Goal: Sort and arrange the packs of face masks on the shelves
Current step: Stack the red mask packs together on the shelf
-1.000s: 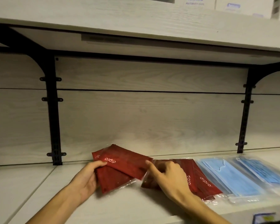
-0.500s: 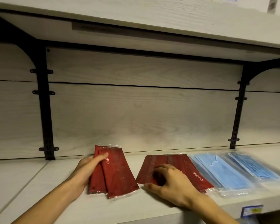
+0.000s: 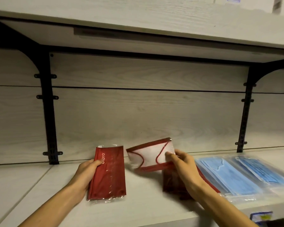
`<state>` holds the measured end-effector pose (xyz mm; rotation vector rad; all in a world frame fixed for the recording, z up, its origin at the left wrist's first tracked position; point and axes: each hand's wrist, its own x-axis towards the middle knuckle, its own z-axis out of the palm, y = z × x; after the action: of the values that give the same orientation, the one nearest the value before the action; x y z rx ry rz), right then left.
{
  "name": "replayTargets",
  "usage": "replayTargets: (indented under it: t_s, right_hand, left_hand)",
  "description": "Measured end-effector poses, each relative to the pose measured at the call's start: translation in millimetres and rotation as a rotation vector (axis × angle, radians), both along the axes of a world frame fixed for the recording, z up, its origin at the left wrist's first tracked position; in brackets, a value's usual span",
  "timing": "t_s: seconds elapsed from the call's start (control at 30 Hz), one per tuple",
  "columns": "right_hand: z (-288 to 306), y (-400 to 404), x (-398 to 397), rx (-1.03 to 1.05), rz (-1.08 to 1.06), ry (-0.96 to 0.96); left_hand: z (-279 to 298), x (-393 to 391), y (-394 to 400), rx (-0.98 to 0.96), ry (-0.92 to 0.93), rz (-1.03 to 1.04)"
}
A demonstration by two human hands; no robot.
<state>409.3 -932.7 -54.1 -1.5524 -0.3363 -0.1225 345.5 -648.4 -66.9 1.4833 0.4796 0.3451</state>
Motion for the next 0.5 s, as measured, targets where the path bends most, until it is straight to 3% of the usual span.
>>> replayTargets:
  t_s: [0.1, 0.3, 0.37, 0.43, 0.5]
  right_hand:
    - [-5, 3, 10, 0.185, 0.01, 0.109]
    - [-18, 2, 22, 0.192, -0.09, 0.073]
    - [-20, 3, 18, 0.073, -0.168, -0.083]
    - [-22, 8, 8, -0.122, -0.187, -0.406]
    - [-27, 18, -4, -0.445, -0.135, -0.729]
  left_hand:
    - [1, 0, 2, -0.011, 0.008, 0.049]
    - [2, 1, 3, -0.047, 0.007, 0.082]
    - [2, 2, 2, -0.049, 0.005, 0.082]
    - [1, 2, 0, -0.053, 0.013, 0.054]
    - [1, 1, -3, -0.065, 0.014, 0.02]
